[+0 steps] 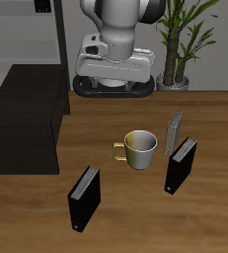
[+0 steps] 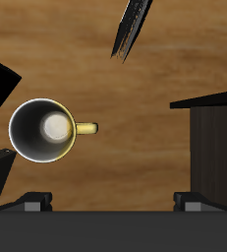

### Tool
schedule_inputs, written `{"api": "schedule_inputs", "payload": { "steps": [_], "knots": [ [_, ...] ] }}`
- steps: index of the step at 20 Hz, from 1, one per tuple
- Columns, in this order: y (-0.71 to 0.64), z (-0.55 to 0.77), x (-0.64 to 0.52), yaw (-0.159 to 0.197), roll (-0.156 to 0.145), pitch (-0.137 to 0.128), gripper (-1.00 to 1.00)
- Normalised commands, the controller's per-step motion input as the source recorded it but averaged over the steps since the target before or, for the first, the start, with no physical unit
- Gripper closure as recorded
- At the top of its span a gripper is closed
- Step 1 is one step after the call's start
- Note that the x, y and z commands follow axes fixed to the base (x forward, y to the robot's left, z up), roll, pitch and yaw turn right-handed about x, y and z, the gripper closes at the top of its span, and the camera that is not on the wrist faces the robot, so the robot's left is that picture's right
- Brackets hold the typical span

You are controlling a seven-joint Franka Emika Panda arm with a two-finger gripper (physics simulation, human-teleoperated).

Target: Place the left black book upright on top of the shelf

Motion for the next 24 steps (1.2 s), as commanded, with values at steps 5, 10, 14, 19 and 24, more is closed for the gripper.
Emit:
{"api": "schedule_inputs", "payload": {
  "steps": [5, 10, 14, 19, 24],
  "knots": [
    [0.30, 0.16, 0.15, -0.038, 0.004, -0.022, -1.00],
    [0.34, 0.10, 0.10, -0.010, 0.019, -0.015, -1.00],
    [0.45, 0.07, 0.19, -0.032, 0.002, -0.022, -1.00],
    [0.39, -0.01, 0.11, -0.016, 0.010, -0.016, -1.00],
    [0.42, -0.05, 0.13, -0.001, 0.006, -0.026, -1.00]
  ]
}}
